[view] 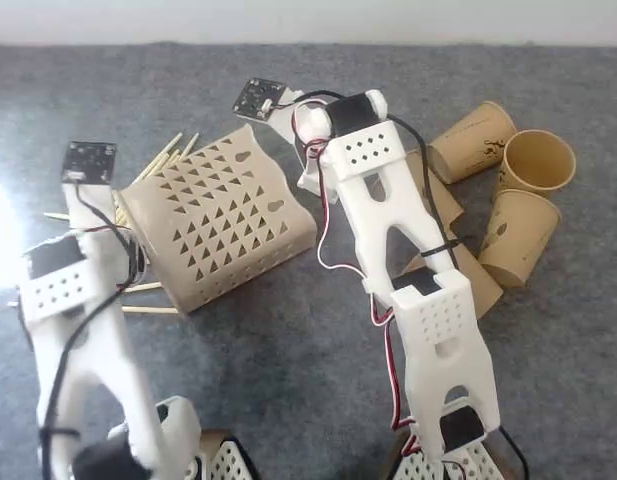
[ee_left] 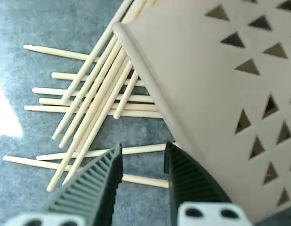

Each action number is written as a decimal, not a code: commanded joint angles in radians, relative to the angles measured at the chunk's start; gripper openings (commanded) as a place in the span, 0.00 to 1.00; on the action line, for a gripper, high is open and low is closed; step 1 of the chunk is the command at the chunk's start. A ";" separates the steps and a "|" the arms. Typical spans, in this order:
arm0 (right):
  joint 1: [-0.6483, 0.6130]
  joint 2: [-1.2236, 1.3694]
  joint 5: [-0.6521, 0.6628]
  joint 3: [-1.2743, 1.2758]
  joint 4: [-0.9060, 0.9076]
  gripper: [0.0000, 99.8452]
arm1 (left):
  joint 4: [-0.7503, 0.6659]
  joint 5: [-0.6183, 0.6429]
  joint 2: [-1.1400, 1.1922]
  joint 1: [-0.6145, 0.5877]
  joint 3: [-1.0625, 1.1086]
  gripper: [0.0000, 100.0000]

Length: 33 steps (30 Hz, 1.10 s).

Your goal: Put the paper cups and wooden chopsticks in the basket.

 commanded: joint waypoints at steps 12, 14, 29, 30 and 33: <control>0.070 -0.085 0.006 -0.104 0.097 0.01 | 0.021 0.245 -0.491 0.146 0.104 0.15; 0.073 -0.076 0.005 -0.077 0.097 0.01 | 0.015 0.245 -0.456 0.152 0.094 0.15; 0.074 -0.058 0.005 -0.058 0.093 0.01 | -0.235 0.264 0.069 0.026 -0.071 0.15; 0.074 -0.056 0.005 -0.058 0.093 0.01 | -0.235 0.269 0.094 0.028 -0.090 0.15; 0.076 -0.051 0.005 -0.058 0.094 0.01 | -0.233 0.275 0.129 0.028 -0.116 0.15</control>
